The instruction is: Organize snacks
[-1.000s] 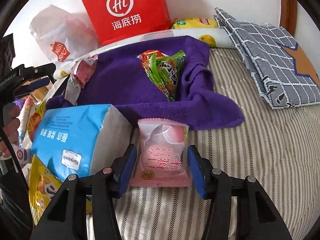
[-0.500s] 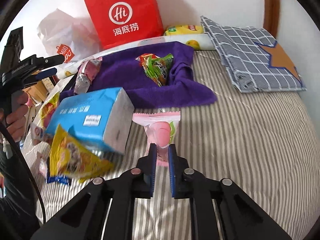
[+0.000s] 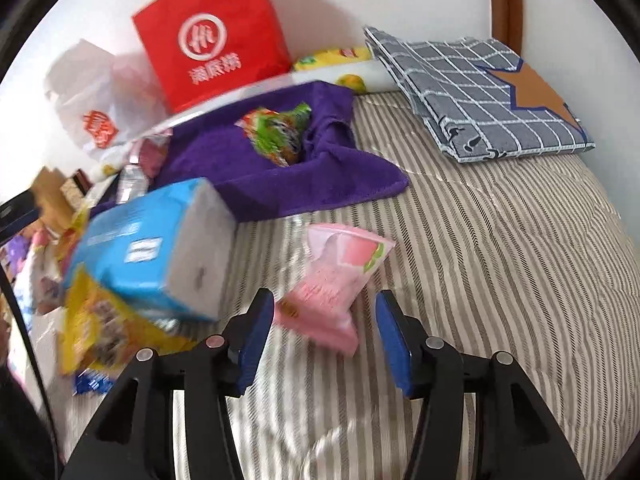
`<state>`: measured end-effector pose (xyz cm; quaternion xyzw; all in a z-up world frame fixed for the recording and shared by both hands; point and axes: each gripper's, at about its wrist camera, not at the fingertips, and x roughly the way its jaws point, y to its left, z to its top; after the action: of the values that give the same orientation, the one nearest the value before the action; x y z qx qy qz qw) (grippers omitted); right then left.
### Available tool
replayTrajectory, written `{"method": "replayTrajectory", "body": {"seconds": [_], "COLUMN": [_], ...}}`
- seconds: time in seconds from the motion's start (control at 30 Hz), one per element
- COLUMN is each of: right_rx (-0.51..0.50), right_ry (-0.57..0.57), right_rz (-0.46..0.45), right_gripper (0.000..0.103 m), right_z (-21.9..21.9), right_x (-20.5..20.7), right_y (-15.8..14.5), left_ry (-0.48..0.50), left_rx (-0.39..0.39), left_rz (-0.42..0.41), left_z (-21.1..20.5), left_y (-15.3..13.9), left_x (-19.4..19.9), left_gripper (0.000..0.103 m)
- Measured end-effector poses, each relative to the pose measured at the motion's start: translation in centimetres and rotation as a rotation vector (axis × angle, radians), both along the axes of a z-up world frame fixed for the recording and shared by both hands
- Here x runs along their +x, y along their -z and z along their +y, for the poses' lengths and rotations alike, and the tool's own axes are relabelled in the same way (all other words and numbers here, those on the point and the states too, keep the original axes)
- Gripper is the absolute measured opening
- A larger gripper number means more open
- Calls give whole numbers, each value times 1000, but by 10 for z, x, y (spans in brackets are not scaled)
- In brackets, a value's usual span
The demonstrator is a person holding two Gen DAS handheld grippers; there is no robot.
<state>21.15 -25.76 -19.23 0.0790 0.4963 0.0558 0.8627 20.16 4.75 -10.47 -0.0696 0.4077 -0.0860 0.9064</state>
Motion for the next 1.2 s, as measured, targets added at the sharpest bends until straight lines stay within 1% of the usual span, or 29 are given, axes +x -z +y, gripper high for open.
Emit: {"method": "replayTrajectory", "body": {"seconds": [0.1, 0.13, 0.17, 0.2, 0.23, 0.3, 0.4, 0.47, 0.53, 0.63, 0.7, 0.77, 0.83, 0.9, 1.0, 1.1, 1.13, 1.17, 1.2], "right_rx": [-17, -53, -90, -143, -153, -142, -141, -132, -109, -96, -109, -133, -135, -143, -125, -125, -128, -133, -136], "right_ry": [5, 3, 3, -4, -14, -34, -55, -69, -92, -106, -114, -117, -123, -120, -109, -110, -109, -112, -119], "right_rz": [-26, -30, -30, -34, -38, -39, -62, -75, -93, -105, -98, -95, -112, -100, -99, -90, -96, -103, -102], "right_gripper": [54, 51, 39, 36, 36, 35, 35, 35, 35, 35, 35, 35, 35, 35, 35, 36, 36, 36, 36], "right_z": [5, 9, 12, 17, 18, 18, 19, 20, 22, 28, 32, 35, 36, 36, 34, 34, 34, 35, 36], "right_x": [6, 8, 9, 9, 9, 4, -12, -23, -35, -44, -48, -50, -52, -50, -49, -47, -47, -47, -47], "right_y": [3, 3, 3, 3, 3, 2, -5, -9, -13, -12, -8, -6, -9, -7, -6, -3, -5, -6, -5], "left_ry": [-22, -32, -36, -36, -34, -25, -9, -23, -42, -83, -97, -104, -119, -130, -140, -143, -141, -141, -152], "left_rx": [0, 3, 2, 4, 6, 12, 29, 38, 23, -22, -47, -44, -40, -51, -69, -70, -70, -68, -56], "left_rz": [8, 13, 17, 24, 29, 36, 44, 54, 61, 72, 86, 96, 104, 115, 138, 157, 162, 167, 172], "left_z": [10, 14, 16, 17, 17, 17, 14, 13, 17, 24, 25, 23, 21, 20, 19, 14, 11, 10, 8], "left_y": [3, 5, 6, 8, 10, 14, 22, 28, 33, 37, 40, 44, 47, 51, 59, 66, 67, 69, 71], "left_x": [-10, -13, -15, -18, -20, -26, -36, -40, -40, -35, -29, -22, -15, -9, 1, 9, 11, 12, 14], "left_gripper": [84, 84, 84, 84, 84, 84, 84, 84, 84, 84, 84, 84, 84, 84, 84, 82, 80, 75, 73]}}
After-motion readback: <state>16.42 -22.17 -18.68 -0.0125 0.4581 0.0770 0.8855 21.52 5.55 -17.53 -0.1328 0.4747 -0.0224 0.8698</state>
